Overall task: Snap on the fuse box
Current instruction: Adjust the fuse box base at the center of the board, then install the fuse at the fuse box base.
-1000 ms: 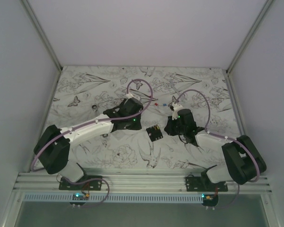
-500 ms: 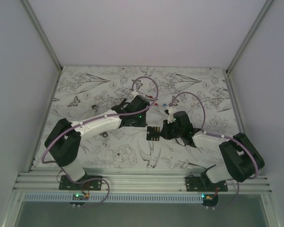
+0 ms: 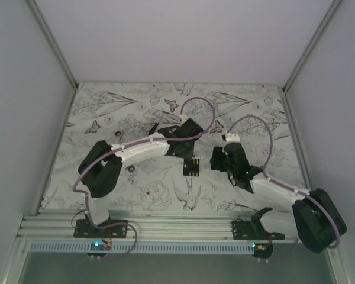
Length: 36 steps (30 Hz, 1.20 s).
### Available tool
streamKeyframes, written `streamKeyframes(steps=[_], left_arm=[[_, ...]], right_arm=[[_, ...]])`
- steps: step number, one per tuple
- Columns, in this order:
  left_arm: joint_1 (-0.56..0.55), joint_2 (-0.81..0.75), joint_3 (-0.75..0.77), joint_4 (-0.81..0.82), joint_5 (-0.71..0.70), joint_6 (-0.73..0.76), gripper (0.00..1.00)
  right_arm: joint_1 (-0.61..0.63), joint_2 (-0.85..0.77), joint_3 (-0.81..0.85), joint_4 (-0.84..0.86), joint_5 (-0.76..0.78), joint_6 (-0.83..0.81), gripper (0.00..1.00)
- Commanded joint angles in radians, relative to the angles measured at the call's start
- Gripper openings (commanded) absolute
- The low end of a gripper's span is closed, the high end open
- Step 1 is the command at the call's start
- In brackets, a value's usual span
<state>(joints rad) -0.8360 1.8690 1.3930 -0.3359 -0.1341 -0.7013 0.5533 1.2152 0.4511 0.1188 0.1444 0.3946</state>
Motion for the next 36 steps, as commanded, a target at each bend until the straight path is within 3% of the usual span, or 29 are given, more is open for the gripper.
streamKeyframes(steps=[1, 3, 9, 36], left_arm=[[-0.022, 0.049, 0.057, -0.109, -0.064, 0.02, 0.0], [-0.029, 0.066, 0.077, -0.127, -0.073, 0.018, 0.0], [-0.04, 0.111, 0.12, -0.157, -0.086, -0.013, 0.0], [-0.06, 0.171, 0.166, -0.157, -0.096, -0.079, 0.0]], right_arm=[[-0.005, -0.08, -0.027, -0.055, 0.259, 0.062, 0.68], [-0.004, -0.111, -0.035, -0.069, 0.308, 0.075, 0.79], [-0.006, -0.141, -0.047, -0.074, 0.334, 0.079, 1.0], [-0.006, -0.11, -0.032, -0.077, 0.298, 0.069, 1.0]])
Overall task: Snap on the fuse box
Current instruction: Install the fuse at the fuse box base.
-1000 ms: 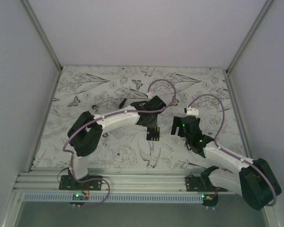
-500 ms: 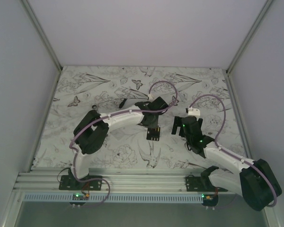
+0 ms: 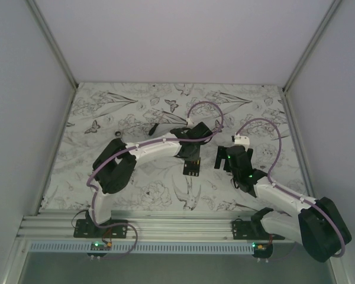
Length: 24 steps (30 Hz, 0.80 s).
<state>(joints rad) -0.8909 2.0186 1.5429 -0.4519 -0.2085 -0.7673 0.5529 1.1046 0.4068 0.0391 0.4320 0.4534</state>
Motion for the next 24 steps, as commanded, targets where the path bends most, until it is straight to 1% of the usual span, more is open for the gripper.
streamKeyframes(steps=[1, 7, 24], left_arm=[[-0.005, 0.023, 0.014, -0.042, -0.025, -0.012, 0.0], [-0.005, 0.021, 0.003, -0.042, -0.062, -0.012, 0.0], [-0.005, 0.062, 0.016, -0.042, -0.043, -0.016, 0.0]], right_arm=[[-0.005, 0.0, 0.012, 0.004, 0.009, 0.01, 1.0], [-0.005, 0.007, 0.015, 0.006, 0.002, 0.009, 1.0], [-0.005, 0.027, 0.021, 0.007, -0.013, 0.006, 1.0]])
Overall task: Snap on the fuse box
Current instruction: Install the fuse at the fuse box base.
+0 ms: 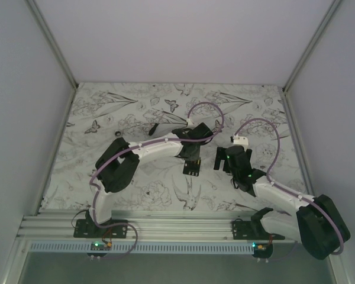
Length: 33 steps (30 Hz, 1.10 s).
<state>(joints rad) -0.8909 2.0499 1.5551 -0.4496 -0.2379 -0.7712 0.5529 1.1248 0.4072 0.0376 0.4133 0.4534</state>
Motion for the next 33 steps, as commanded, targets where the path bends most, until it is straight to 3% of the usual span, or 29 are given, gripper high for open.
streamKeyframes(steps=[1, 33], left_arm=[[-0.005, 0.033, 0.003, -0.045, -0.012, -0.011, 0.0], [-0.036, 0.033, 0.033, -0.038, 0.01, 0.114, 0.0]], right_arm=[[-0.005, 0.008, 0.022, 0.007, 0.004, 0.007, 1.0], [-0.005, 0.07, 0.041, 0.035, -0.088, -0.024, 1.0]])
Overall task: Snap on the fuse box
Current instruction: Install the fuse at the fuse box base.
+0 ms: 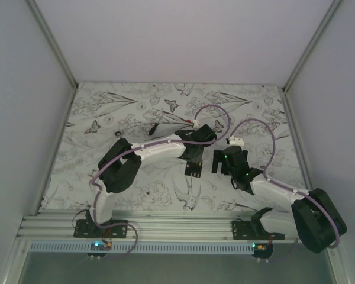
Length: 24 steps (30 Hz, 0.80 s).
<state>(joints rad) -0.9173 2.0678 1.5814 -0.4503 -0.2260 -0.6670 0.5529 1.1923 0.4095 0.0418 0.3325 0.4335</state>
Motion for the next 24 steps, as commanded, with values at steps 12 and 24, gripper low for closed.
streamKeyframes(steps=[12, 24], left_arm=[[-0.009, 0.018, -0.068, 0.016, -0.009, -0.006, 0.0], [-0.009, -0.022, -0.174, 0.033, -0.001, -0.005, 0.0]], right_arm=[[-0.006, 0.019, 0.046, 0.032, -0.027, -0.011, 1.0], [-0.005, 0.029, 0.051, 0.03, -0.041, -0.018, 1.0]])
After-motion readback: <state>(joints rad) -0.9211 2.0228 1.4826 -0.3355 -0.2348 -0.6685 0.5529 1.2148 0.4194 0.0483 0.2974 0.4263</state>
